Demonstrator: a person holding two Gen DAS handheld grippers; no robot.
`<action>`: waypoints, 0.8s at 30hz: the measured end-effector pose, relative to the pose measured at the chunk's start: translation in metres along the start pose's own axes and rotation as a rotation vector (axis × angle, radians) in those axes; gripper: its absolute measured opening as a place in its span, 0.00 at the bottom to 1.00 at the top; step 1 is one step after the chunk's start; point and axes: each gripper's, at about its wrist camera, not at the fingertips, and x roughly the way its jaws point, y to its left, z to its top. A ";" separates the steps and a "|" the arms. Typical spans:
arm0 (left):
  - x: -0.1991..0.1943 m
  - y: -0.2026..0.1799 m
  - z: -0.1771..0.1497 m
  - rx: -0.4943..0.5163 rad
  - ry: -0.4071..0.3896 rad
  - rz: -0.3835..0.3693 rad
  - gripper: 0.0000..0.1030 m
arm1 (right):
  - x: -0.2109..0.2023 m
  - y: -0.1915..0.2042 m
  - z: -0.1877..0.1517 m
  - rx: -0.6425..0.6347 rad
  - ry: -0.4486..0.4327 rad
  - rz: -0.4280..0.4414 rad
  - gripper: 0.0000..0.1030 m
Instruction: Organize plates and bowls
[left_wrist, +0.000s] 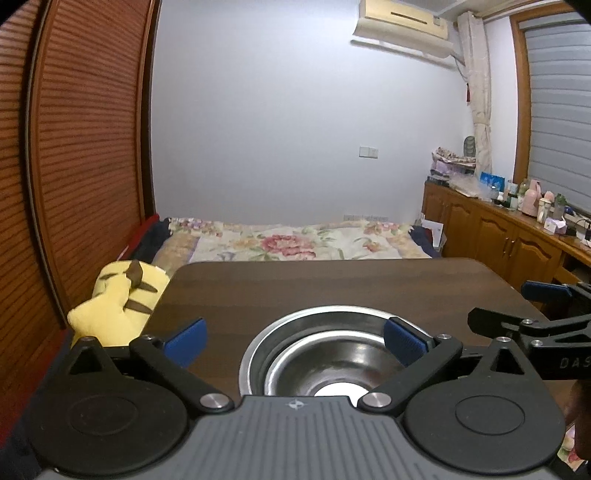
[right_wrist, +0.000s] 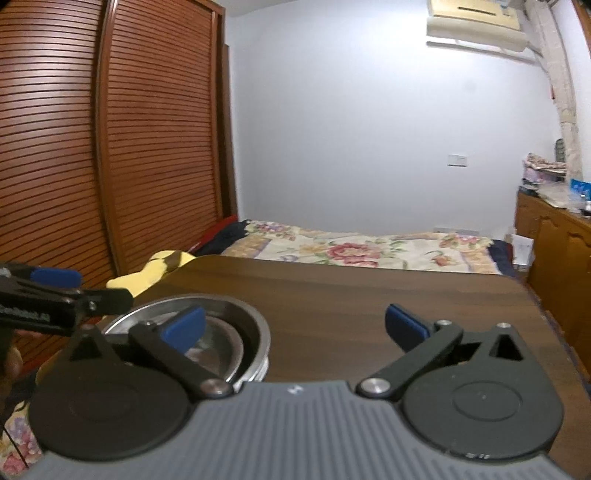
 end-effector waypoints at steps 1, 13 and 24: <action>-0.002 -0.002 0.001 0.004 -0.003 0.003 1.00 | -0.002 -0.001 0.000 0.003 0.000 -0.011 1.00; -0.015 -0.028 0.009 0.031 -0.013 0.016 1.00 | -0.027 -0.008 0.004 0.018 -0.004 -0.085 1.00; -0.029 -0.046 -0.006 0.034 -0.006 0.032 1.00 | -0.040 -0.018 -0.002 0.032 -0.003 -0.113 1.00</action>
